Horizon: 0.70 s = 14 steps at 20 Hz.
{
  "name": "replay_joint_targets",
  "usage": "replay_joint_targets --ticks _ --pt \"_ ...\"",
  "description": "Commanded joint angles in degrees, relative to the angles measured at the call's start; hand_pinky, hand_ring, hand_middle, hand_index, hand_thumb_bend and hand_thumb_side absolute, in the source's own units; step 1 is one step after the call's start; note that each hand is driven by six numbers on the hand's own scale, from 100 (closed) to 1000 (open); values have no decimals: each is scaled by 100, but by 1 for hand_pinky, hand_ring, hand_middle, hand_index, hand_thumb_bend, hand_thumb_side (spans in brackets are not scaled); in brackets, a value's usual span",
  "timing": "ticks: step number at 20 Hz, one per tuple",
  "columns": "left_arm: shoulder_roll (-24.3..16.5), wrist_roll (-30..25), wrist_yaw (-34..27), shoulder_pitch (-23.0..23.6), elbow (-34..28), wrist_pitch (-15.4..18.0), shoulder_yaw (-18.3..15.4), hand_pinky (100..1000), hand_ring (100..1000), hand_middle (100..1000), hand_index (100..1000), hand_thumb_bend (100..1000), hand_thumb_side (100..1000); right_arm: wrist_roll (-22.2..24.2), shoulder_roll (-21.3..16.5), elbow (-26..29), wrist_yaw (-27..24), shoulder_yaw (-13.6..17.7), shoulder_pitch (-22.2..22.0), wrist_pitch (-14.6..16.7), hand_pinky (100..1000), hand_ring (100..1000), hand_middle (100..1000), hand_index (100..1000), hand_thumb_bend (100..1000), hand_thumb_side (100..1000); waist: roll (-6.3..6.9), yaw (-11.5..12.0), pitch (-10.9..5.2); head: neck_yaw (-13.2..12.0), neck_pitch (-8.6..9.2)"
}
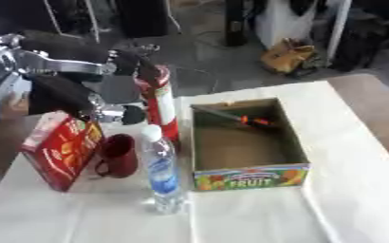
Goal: Pick up objects on the table and place them in the box.
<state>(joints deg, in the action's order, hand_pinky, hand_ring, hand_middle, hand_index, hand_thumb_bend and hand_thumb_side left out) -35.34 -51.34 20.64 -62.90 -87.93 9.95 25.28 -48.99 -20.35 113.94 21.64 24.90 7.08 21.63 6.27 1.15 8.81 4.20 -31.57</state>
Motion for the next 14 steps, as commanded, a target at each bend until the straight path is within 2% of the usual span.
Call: replay_joint_targets --ticks 1,7,14 --pt "-12 -59 88 -164 231 67 28 1000 1000 1000 1000 411 1000 -297 -122 65 -23 4 60 268 741 840 705 755 100 1000 -29 -1 -96 -27 19" --pt "133 -62 306 -226 635 157 110 1000 1000 1000 1000 406 1000 -297 -114 65 -29 -3 71 271 742 840 705 754 100 1000 -37 -19 -76 -62 39" --pt "206 -62 352 -212 798 216 138 1000 1000 1000 1000 375 1000 -297 -105 65 -34 -12 77 275 742 840 705 752 100 1000 -49 -19 -62 -65 45"
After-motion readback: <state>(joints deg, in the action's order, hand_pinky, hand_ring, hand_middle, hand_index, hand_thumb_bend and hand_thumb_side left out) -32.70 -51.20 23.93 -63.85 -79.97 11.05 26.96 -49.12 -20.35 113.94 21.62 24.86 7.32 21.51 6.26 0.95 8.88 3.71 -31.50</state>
